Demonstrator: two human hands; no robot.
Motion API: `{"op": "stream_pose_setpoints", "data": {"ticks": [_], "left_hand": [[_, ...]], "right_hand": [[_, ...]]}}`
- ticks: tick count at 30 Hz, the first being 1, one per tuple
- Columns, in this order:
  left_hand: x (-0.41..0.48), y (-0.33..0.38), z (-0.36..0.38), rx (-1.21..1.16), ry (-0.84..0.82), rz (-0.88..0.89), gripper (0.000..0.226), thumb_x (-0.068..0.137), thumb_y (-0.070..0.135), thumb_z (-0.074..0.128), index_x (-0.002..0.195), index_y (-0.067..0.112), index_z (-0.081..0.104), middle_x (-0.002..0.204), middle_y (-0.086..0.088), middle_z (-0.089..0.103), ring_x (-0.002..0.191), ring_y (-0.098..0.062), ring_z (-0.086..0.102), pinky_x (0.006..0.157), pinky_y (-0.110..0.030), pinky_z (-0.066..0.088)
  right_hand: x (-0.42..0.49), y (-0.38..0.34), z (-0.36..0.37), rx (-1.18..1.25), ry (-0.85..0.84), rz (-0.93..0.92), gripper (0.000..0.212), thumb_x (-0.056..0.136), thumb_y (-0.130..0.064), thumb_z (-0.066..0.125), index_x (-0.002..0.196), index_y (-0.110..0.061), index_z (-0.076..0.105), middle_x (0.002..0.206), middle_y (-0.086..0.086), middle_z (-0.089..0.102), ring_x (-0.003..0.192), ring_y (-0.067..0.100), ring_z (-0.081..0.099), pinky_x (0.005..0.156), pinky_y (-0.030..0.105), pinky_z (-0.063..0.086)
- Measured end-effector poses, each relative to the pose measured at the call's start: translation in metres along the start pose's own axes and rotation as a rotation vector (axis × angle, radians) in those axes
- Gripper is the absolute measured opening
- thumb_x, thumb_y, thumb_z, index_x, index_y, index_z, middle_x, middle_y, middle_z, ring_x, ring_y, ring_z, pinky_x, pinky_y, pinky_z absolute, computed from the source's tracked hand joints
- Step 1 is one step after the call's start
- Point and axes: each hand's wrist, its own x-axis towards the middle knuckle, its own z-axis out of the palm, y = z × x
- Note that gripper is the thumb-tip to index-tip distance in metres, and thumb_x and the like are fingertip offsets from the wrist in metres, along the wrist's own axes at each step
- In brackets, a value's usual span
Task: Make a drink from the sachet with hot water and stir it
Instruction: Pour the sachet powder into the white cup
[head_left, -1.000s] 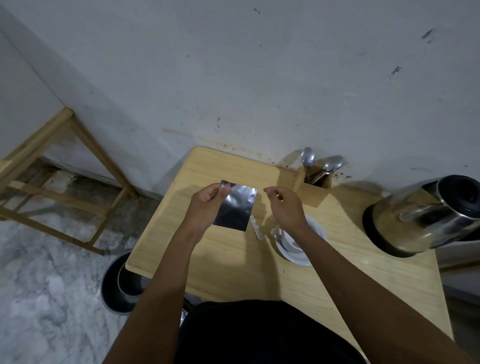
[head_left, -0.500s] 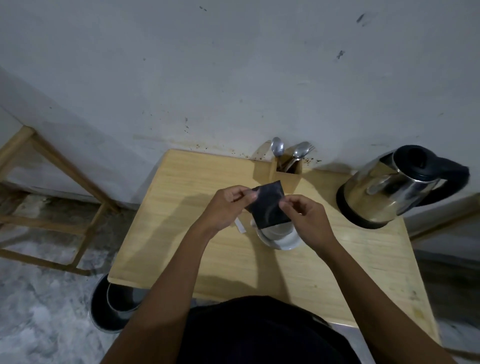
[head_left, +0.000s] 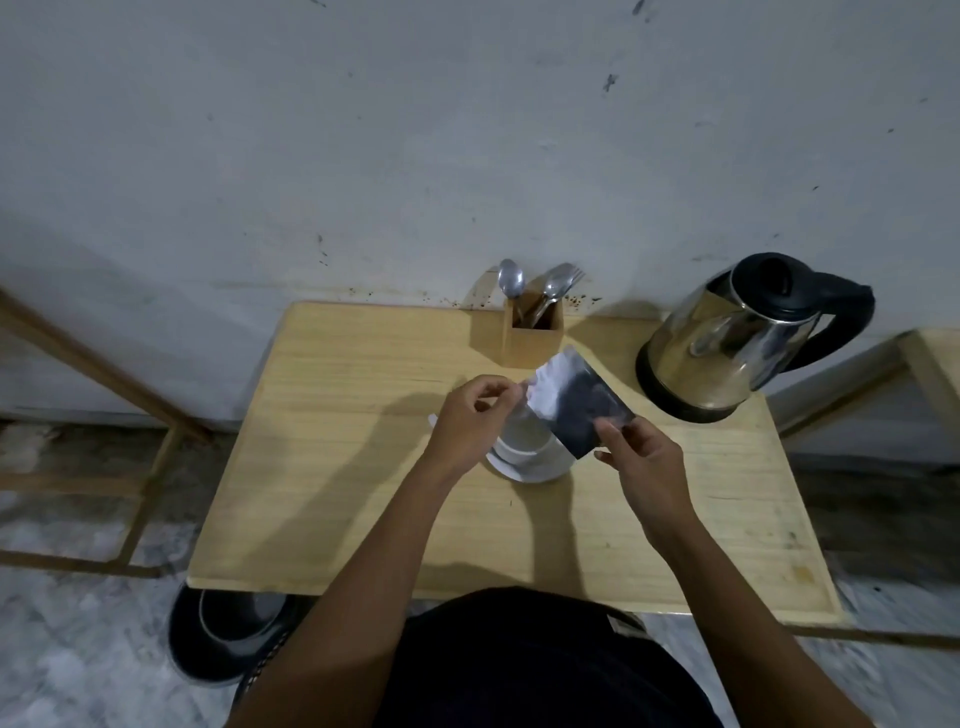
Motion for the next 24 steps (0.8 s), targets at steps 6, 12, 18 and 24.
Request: {"op": "stream_pose_setpoints", "data": {"ticks": [6, 12, 18, 24], "left_hand": [[0.000, -0.050, -0.011, 0.388, -0.072, 0.013, 0.040, 0.088, 0.032, 0.062, 0.126, 0.020, 0.057, 0.117, 0.006, 0.060, 0.100, -0.016, 0.059, 0.083, -0.026, 0.044], [0.005, -0.057, -0.007, 0.395, -0.059, 0.087, 0.025, 0.086, 0.010, 0.062, 0.110, 0.014, 0.068, 0.095, -0.004, 0.063, 0.083, -0.017, 0.054, 0.073, -0.017, 0.039], [0.014, -0.058, -0.008, 0.396, -0.014, 0.091, 0.020, 0.086, 0.003, 0.060, 0.101, 0.009, 0.072, 0.078, 0.007, 0.055, 0.069, -0.002, 0.051, 0.070, 0.008, 0.027], [0.019, -0.062, -0.009, 0.392, -0.019, 0.089, 0.019, 0.086, 0.005, 0.063, 0.103, 0.008, 0.072, 0.077, 0.009, 0.055, 0.066, -0.003, 0.051, 0.070, 0.010, 0.026]], "right_hand": [[0.004, 0.002, -0.016, -0.266, 0.030, -0.150, 0.011, 0.095, -0.016, 0.060, 0.090, -0.016, 0.070, 0.082, -0.006, 0.072, 0.074, -0.005, 0.064, 0.063, 0.006, 0.045], [0.013, -0.002, -0.010, -0.370, 0.017, -0.163, 0.015, 0.090, -0.021, 0.068, 0.101, -0.030, 0.062, 0.081, -0.008, 0.070, 0.074, 0.003, 0.065, 0.061, 0.014, 0.049], [0.024, -0.010, -0.009, -0.526, 0.009, -0.188, 0.017, 0.085, -0.030, 0.074, 0.091, -0.033, 0.058, 0.079, -0.016, 0.069, 0.071, 0.006, 0.064, 0.066, 0.027, 0.051], [0.032, -0.017, -0.005, -0.634, -0.013, -0.291, 0.009, 0.086, -0.034, 0.070, 0.095, -0.035, 0.068, 0.076, -0.011, 0.070, 0.074, 0.003, 0.063, 0.063, 0.025, 0.048]]}}
